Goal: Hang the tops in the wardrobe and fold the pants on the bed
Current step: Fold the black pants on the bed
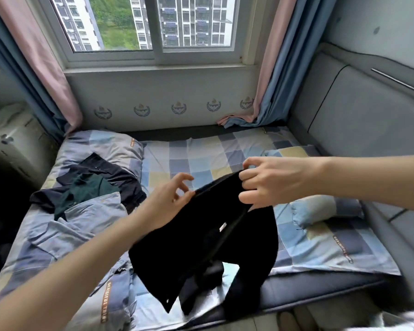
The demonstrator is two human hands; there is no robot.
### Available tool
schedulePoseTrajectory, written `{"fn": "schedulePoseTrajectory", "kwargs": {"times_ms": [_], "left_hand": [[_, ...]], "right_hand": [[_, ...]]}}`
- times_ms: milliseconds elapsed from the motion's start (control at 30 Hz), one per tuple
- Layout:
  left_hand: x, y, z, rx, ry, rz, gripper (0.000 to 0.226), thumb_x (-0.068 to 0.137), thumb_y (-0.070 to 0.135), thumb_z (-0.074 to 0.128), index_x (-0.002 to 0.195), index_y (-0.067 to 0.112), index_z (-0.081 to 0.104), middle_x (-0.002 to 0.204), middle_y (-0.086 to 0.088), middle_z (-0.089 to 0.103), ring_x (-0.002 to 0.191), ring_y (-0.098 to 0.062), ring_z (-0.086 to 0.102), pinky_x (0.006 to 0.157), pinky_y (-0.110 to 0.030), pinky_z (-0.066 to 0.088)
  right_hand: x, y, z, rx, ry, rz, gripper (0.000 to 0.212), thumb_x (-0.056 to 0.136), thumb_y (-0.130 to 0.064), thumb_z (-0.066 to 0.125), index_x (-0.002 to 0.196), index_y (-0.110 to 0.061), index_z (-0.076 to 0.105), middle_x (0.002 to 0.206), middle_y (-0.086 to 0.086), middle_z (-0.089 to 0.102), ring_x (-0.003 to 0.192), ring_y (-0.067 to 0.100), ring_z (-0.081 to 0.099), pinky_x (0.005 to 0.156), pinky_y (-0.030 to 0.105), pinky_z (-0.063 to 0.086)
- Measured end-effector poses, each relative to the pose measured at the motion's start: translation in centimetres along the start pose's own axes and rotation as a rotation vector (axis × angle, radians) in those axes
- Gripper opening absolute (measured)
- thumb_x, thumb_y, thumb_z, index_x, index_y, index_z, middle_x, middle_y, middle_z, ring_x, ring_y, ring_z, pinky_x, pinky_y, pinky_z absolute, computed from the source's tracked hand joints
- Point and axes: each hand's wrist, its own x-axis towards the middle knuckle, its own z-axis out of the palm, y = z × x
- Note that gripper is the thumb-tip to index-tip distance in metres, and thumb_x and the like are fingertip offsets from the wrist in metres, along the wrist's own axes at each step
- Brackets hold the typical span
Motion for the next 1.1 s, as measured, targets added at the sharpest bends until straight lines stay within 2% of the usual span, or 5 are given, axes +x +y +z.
{"fn": "schedulePoseTrajectory", "kwargs": {"times_ms": [167, 300, 500, 900, 1100], "left_hand": [[-3.3, -2.8, 3.6, 0.235, 0.079, 0.224, 0.052, 0.096, 0.045, 0.037, 0.143, 0.025, 0.026, 0.118, 0.004, 0.056, 0.072, -0.016, 0.065, 0.067, -0.036, 0.052], [-4.6, -4.9, 6.0, 0.568, 0.226, 0.876, 0.032, 0.098, 0.009, 0.037, 0.127, 0.013, 0.051, 0.117, -0.006, 0.050, 0.104, -0.025, 0.055, 0.095, -0.036, 0.046], [-7.2, -4.9, 10.6, 0.868, -0.226, 1.313, 0.037, 0.103, 0.016, 0.044, 0.139, 0.025, 0.047, 0.142, 0.008, 0.048, 0.141, -0.017, 0.036, 0.110, -0.037, 0.038], [-2.4, 1.2, 17.1, 1.047, -0.265, 1.338, 0.048, 0.107, 0.010, 0.017, 0.144, 0.025, 0.042, 0.149, 0.009, 0.044, 0.147, -0.019, 0.026, 0.116, -0.045, 0.029], [-1.1, 0.2, 17.1, 1.279, -0.477, 0.980, 0.014, 0.083, 0.023, 0.059, 0.084, 0.027, 0.072, 0.085, 0.008, 0.070, 0.104, -0.020, 0.057, 0.113, -0.050, 0.025]], "right_hand": [[-1.6, 1.6, -2.1, 0.074, -0.050, -0.081, 0.035, 0.103, -0.037, 0.040, 0.075, -0.018, 0.049, 0.063, -0.001, 0.052, 0.072, 0.024, 0.054, 0.081, 0.040, 0.050], [-4.2, 2.4, -3.9, 0.029, -0.107, -0.084, 0.027, 0.102, -0.028, 0.044, 0.077, -0.018, 0.046, 0.067, -0.001, 0.050, 0.073, 0.024, 0.051, 0.083, 0.038, 0.050], [-7.5, 2.3, -5.9, 0.005, -0.157, 0.034, 0.025, 0.099, -0.018, 0.050, 0.075, -0.014, 0.048, 0.065, -0.001, 0.045, 0.068, 0.022, 0.045, 0.084, 0.035, 0.051], [-9.6, 2.2, -5.4, 0.006, -0.216, 0.217, 0.027, 0.100, -0.013, 0.042, 0.076, -0.009, 0.053, 0.063, -0.002, 0.045, 0.067, 0.019, 0.044, 0.078, 0.034, 0.051], [-10.3, 2.4, -5.2, 0.000, -0.279, 0.212, 0.010, 0.091, 0.000, 0.052, 0.087, -0.006, 0.059, 0.063, -0.002, 0.048, 0.068, 0.020, 0.047, 0.080, 0.035, 0.051]]}}
